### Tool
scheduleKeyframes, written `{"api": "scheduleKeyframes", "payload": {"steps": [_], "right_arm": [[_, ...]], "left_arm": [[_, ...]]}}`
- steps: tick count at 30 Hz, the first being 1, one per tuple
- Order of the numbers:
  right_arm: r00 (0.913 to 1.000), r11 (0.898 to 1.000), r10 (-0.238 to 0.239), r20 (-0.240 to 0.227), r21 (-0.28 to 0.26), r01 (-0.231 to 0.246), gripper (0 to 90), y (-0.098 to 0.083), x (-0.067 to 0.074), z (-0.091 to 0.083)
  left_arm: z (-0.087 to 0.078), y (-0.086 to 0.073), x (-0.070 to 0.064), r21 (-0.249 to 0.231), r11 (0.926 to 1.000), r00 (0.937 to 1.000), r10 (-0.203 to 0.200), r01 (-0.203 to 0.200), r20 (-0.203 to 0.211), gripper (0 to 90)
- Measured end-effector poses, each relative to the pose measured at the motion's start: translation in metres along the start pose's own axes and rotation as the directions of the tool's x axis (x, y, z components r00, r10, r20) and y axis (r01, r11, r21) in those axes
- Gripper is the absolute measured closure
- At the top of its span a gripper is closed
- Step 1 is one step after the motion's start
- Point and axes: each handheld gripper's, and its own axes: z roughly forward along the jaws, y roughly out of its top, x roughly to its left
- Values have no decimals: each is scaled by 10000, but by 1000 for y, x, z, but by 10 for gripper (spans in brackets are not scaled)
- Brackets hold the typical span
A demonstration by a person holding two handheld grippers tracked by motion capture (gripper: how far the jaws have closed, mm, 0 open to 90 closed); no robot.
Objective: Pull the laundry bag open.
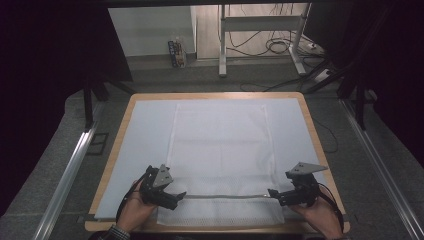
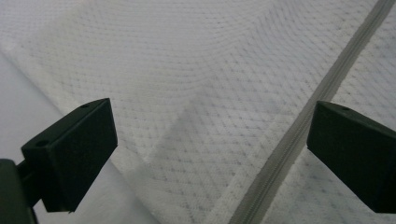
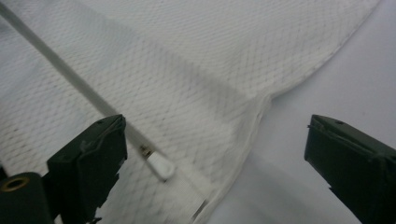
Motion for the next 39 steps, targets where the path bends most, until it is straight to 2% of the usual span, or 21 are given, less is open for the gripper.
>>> {"api": "scheduleKeyframes", "payload": {"steps": [3,6,8,13,15,17,18,19,22,28,35,37,39], "right_arm": [[9999,9998,135,62,128,-136,111,-6,6,-6],[9995,9981,221,207,577,-233,184,-14,11,-8],[9992,9954,163,357,937,-196,242,-18,13,-8],[9984,9922,-57,556,1250,-13,389,-23,20,-7],[9966,9895,-248,786,1438,133,379,-23,22,-4],[9951,9815,-444,883,1894,270,302,-25,24,3],[9938,9800,-657,891,1933,475,240,-26,27,5],[9922,9785,-750,991,1992,541,216,-26,31,7],[9904,9791,-632,1228,1999,377,257,-26,35,7],[9883,9813,-368,1482,1926,76,423,-27,42,5],[9900,9801,-376,1360,1982,100,621,-26,49,4],[9900,9809,-289,1381,1946,15,686,-25,48,4],[9910,9818,-320,1296,1896,69,798,-25,47,3]], "left_arm": [[0,-1,-2,96,9999,10000,55,-54,-22,16],[0,-1,-2,92,9999,10000,74,-73,-15,17],[0,-1,-3,76,9999,9999,112,-112,12,17],[1,0,-6,117,9996,9996,272,-273,41,17],[2,0,-7,158,9993,9994,342,-343,50,17],[2,0,-7,188,9990,9992,401,-402,14,17],[2,0,-7,192,9990,9991,413,-413,10,17],[3,0,-7,192,9990,9992,406,-406,11,17],[3,0,-7,219,9989,9991,420,-421,25,18],[5,1,-9,272,9983,9987,513,-514,27,18],[6,2,-10,306,9976,9980,624,-626,47,18],[6,2,-11,288,9975,9979,643,-645,61,19],[6,2,-11,276,9975,9979,648,-650,65,19]]}}
